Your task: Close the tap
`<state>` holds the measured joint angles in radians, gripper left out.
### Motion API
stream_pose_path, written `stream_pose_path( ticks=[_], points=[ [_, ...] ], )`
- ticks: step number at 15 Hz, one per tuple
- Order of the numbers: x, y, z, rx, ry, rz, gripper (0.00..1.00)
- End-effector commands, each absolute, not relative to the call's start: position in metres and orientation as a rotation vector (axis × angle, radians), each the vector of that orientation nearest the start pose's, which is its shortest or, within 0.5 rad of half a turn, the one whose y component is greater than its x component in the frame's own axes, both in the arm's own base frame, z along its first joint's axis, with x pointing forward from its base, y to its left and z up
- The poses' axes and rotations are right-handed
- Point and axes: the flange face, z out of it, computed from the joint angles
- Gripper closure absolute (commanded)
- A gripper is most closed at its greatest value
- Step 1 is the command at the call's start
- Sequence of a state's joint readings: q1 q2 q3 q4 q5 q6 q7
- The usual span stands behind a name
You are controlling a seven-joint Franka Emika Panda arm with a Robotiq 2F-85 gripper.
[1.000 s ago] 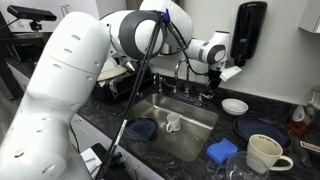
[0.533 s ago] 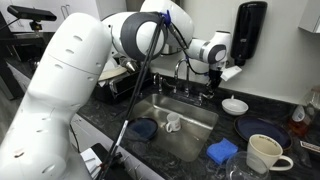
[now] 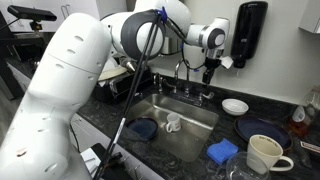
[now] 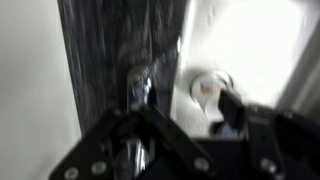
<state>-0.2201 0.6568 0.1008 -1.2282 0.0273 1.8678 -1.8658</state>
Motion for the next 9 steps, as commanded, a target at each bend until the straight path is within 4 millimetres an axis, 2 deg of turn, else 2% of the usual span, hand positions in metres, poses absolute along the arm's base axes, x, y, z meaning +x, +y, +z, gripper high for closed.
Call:
stream_pose_path(
  ticks=[1, 2, 4, 6, 9],
  points=[
    [0.724, -0.111, 0.457, 1.978, 2.416, 0.087, 0.05],
    [0.724, -0.107, 0.464, 1.957, 2.409, 0.080, 0.01],
    [0.725, -0.102, 0.486, 1.925, 2.355, 0.083, 0.00],
    [0.722, -0.104, 0.513, 1.895, 2.288, 0.067, 0.00],
    [0.715, -0.112, 0.540, 1.917, 2.199, 0.053, 0.00]
  ],
)
